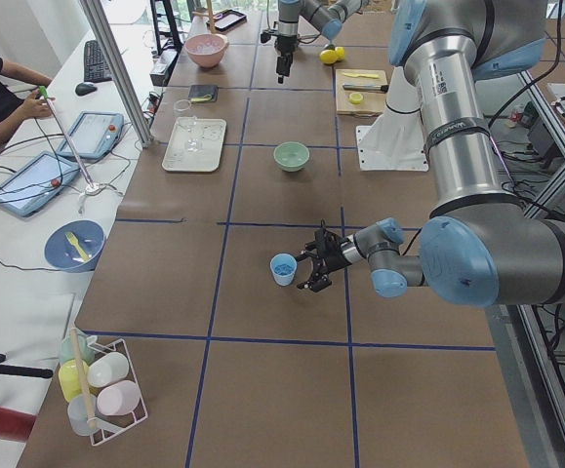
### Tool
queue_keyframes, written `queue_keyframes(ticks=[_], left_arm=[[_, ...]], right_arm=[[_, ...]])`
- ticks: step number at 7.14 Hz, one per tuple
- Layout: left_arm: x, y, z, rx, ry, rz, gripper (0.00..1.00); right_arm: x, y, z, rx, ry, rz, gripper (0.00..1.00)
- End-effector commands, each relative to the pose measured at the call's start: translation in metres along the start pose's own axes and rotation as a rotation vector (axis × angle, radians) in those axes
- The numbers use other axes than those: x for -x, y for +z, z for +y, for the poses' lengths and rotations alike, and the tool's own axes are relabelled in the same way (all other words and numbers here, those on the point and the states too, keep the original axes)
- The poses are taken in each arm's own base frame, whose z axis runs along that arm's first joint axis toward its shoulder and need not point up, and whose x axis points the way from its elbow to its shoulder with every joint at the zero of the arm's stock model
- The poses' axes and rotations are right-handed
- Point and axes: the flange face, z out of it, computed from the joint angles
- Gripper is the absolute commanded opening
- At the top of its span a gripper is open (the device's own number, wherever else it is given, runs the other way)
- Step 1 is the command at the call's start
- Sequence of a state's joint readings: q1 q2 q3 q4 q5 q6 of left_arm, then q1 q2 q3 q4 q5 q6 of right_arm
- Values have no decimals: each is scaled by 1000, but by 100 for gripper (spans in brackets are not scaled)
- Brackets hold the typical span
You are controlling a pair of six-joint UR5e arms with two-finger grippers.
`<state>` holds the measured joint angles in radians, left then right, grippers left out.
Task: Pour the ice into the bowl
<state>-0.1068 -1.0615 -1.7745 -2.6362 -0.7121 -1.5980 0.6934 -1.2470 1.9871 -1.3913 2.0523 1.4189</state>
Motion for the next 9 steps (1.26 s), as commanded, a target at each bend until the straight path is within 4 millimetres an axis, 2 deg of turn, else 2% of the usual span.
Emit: queue_keyframes(ticks=[1,5,6,7,9], left_arm=[[-7,8,12,-48,15,5,100],[-4,31,30,-180,52,-13,100],[-19,35,33,-207,36,1,100],[-18,43,40,-243,48,-5,100],[-4,48,40,-330,78,-19,99]], right_arm=[[1,0,0,2,0,-1,100],[2,-3,0,0,-2,-7,100],[2,-3,1,-2,-2,-6,100],[2,-4,1,-1,-3,-8,100],[3,-7,1,-4,-4,-13,100]])
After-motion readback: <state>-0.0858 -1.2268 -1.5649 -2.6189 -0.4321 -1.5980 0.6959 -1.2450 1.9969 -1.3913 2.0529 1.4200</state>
